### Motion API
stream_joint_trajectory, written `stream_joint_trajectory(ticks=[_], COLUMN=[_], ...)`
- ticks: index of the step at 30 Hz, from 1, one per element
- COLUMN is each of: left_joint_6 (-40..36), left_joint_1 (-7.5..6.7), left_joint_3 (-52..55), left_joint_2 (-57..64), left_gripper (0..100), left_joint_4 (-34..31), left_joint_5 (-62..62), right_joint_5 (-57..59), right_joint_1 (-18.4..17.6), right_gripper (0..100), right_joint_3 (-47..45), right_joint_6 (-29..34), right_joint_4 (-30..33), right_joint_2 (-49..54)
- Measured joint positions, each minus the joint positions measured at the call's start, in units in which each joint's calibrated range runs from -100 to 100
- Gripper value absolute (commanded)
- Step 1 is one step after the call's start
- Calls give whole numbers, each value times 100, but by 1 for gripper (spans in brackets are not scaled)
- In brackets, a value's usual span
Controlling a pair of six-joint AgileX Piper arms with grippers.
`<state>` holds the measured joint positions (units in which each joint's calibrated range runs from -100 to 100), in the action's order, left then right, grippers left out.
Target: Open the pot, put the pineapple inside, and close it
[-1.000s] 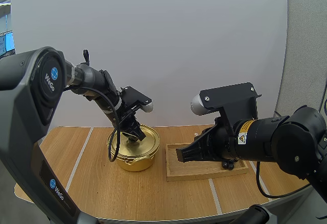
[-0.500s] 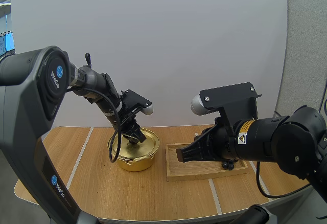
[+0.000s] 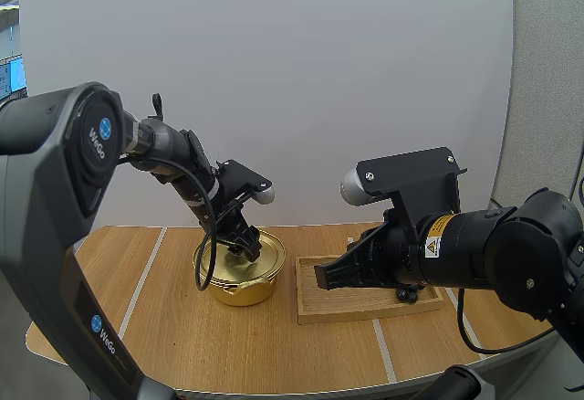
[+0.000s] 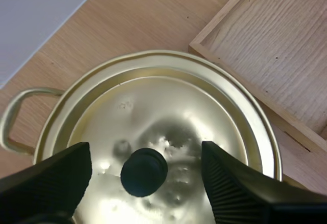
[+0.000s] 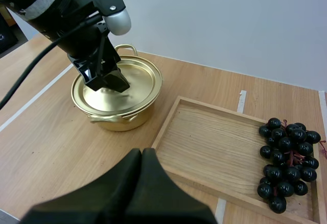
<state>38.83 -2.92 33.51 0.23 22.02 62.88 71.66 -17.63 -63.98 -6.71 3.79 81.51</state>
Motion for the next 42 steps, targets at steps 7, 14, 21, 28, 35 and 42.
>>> stream_joint_trajectory(ticks=[7, 14, 21, 28, 35, 42], left_joint_6=[66, 79, 79, -33, -723, -1150], left_joint_1=[0, 0, 0, 0, 0, 0], left_joint_3=[3, -65, -324, -339, -353, -353], left_joint_2=[599, 1768, 3925, 5910, 6833, 7279], left_gripper=[100, 100, 100, 100, 100, 100], left_joint_4=[-81, -237, -249, -260, -260, -260], left_joint_5=[-42, 50, 491, 777, 2170, 2743], right_joint_5=[0, 0, 0, 0, 0, 0], right_joint_1=[0, 0, 0, 0, 0, 0], right_gripper=[0, 0, 0, 0, 0, 0], right_joint_3=[0, 0, 0, 0, 0, 0], right_joint_6=[0, 0, 0, 0, 0, 0], right_joint_4=[0, 0, 0, 0, 0, 0], right_joint_2=[0, 0, 0, 0, 0, 0])
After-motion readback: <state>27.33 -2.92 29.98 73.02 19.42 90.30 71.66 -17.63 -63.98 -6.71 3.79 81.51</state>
